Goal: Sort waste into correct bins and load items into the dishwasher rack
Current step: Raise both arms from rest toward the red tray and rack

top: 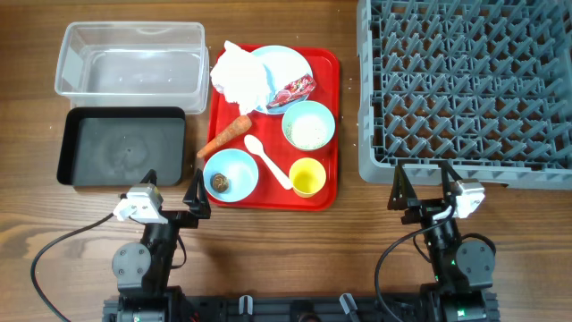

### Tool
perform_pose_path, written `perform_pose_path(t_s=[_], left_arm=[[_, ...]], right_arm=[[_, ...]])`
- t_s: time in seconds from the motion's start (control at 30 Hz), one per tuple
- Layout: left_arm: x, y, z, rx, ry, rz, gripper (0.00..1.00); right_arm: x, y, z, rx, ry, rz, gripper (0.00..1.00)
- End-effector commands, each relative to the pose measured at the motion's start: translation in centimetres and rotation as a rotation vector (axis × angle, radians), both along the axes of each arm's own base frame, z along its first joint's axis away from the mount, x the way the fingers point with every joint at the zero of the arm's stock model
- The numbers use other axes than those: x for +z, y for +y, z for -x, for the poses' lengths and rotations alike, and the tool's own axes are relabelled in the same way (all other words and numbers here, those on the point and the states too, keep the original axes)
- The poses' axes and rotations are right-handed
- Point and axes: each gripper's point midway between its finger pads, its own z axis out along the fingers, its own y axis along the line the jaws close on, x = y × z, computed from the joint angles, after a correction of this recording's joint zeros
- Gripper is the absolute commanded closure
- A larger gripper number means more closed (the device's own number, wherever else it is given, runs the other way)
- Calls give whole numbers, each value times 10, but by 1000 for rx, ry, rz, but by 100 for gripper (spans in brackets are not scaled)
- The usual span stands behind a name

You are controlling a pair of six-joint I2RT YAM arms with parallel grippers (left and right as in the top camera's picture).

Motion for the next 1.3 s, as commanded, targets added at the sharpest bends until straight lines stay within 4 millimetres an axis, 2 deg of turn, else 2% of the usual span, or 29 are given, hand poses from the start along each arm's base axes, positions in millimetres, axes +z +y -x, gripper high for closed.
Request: perform_pose_path(t_s=[0.0, 1.1, 1.2, 1.27], left_arm=[[-4, 4, -1, 22, 10, 4, 0], [-4, 4, -1, 22, 10, 4, 0], [-5, 19, -1, 109, 11, -17, 0], [-5, 21, -1, 118, 13, -17, 0]], right_arm=[[-1, 1, 0, 11, -1, 14, 0], [-1, 2, 0, 11, -1, 14, 0], [-1, 2, 0, 11, -1, 14, 0], [-1, 1, 0, 11, -1, 14, 0]])
